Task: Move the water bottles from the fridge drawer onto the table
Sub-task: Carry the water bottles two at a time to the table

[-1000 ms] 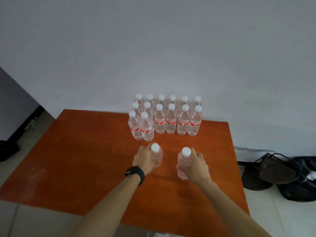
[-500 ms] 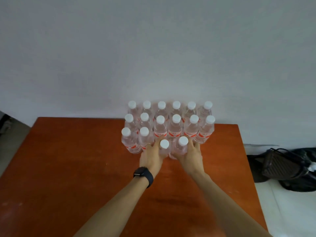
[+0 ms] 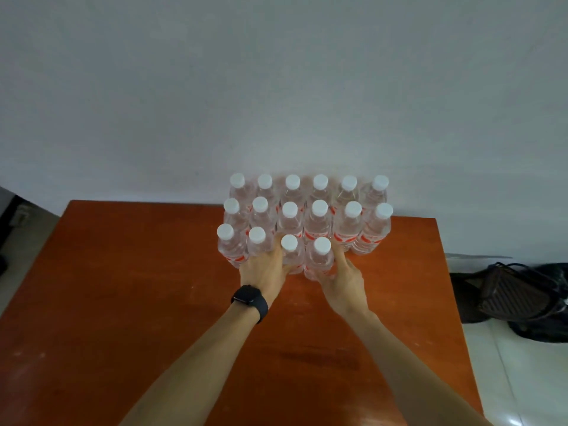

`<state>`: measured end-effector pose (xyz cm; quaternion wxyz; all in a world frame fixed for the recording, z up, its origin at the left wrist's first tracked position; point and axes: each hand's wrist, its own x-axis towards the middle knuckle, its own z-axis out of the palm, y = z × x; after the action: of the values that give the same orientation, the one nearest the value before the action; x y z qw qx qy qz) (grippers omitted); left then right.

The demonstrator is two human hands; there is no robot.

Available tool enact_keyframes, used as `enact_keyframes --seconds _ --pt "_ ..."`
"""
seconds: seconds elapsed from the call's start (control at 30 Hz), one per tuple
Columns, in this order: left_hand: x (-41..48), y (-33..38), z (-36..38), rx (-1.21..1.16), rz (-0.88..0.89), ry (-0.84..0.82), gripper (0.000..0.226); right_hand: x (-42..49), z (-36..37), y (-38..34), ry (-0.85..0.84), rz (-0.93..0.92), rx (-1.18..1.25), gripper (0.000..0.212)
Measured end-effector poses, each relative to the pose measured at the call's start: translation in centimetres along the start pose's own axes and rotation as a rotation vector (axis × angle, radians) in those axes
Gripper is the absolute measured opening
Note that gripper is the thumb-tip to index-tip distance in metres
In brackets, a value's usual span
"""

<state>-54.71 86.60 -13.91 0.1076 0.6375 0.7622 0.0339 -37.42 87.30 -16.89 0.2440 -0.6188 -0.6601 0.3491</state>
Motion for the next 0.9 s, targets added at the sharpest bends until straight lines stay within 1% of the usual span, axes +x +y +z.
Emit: enact_keyframes --seconds 0.1,0.23,0.37,0.47,0.6,0.67,0.73,0.77,0.83,0.9 --pt "0.5 -0.1 0.0 -0.066 -0.021 0.031 0.073 0.4 0.2 0.0 0.017 0.008 0.008 0.078" --pt "0.9 -0.3 0.2 -0.029 0.009 0.041 0.072 0.8 0.4 0.2 0.019 0.021 0.018 0.079" --pt "1.9 -1.0 0.4 0.019 0.07 0.044 0.061 0.9 0.6 0.3 0.025 -0.031 0.059 0.077" --pt "2.5 -1.2 0.1 0.036 0.119 0.037 0.055 1.2 0.2 0.2 0.01 -0.037 0.084 0.076" --pt "2.0 -1.1 -0.4 0.036 0.109 0.038 0.064 1.3 0.3 0.2 0.006 -0.044 0.075 0.076" --pt "1.4 -1.1 -0.8 0.041 0.116 0.034 0.074 1.2 0.3 -0.1 0.016 -0.037 0.092 0.076" --pt "0.7 -1.6 -1.5 0.07 0.137 0.024 0.086 0.9 0.3 -0.4 0.032 -0.014 0.129 0.078" --pt "0.5 -2.1 -1.8 0.104 0.146 0.033 0.087 0.7 0.5 -0.5 0.036 0.008 0.139 0.082" --pt "0.5 -3.3 -2.2 0.187 0.154 0.049 0.085 0.3 0.9 -0.3 0.009 0.099 0.162 0.094" --pt "0.7 -4.2 -2.8 0.261 0.181 0.035 0.08 0.1 1.5 0.0 -0.069 0.23 0.165 0.097"
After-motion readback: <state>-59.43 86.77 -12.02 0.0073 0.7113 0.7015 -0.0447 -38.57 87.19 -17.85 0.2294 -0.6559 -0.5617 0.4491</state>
